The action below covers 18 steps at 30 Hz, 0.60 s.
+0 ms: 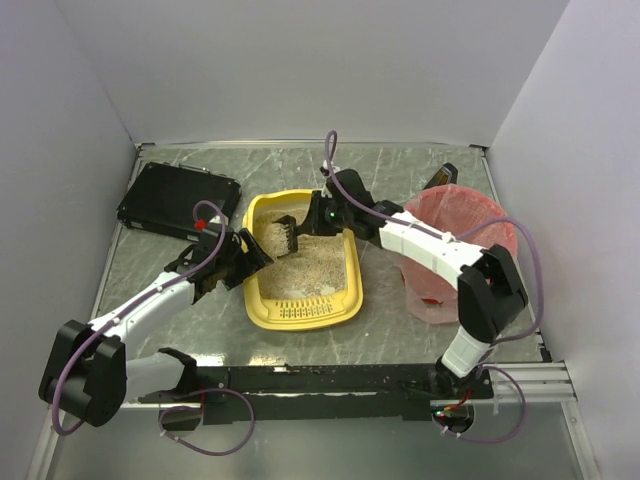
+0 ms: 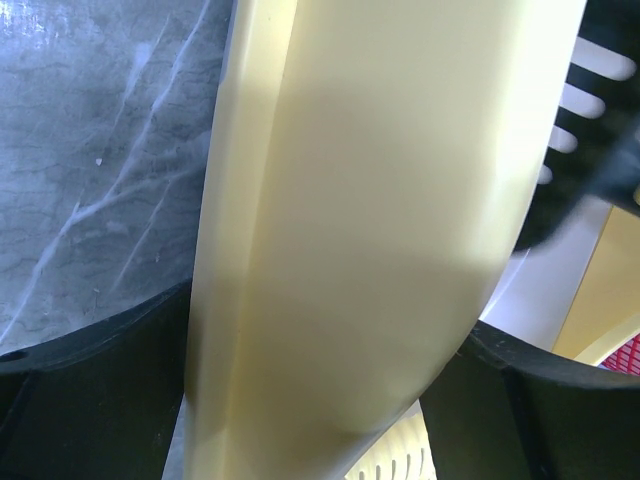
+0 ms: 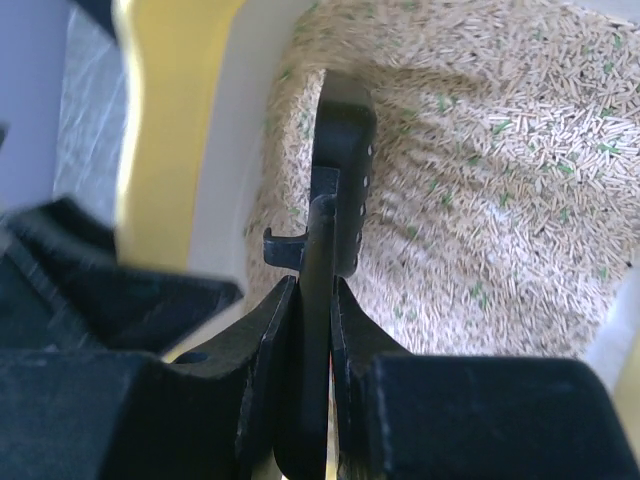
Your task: Clean the litter box
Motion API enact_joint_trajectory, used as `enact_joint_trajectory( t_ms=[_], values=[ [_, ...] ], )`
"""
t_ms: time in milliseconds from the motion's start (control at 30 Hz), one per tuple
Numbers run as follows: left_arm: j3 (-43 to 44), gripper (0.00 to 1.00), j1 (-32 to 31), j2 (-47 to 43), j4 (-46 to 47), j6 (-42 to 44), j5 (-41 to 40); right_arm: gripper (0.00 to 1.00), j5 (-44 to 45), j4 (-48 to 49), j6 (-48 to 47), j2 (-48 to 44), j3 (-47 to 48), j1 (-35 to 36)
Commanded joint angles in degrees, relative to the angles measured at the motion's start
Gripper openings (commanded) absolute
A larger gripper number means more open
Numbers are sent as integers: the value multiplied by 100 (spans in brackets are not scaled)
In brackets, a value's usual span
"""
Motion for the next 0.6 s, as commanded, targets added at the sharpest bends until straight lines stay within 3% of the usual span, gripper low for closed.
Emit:
enact_joint_trajectory(
  t_ms=[0,133,267,567],
  values=[
    [86,85,-22,-45,288,-28,-6,0,-37,-179,-586,-758,34,70],
    [69,85,-22,-36,315,-19,20,0,1341,-882,-858,-978,244,114],
    [68,85,-22,-45,341,-36,20,0,1694,-1479,-1340,-707,832,263],
    [147,85,-22,-27,289,-45,2,0,203,-1462,-1158,75,1641,509]
  ],
)
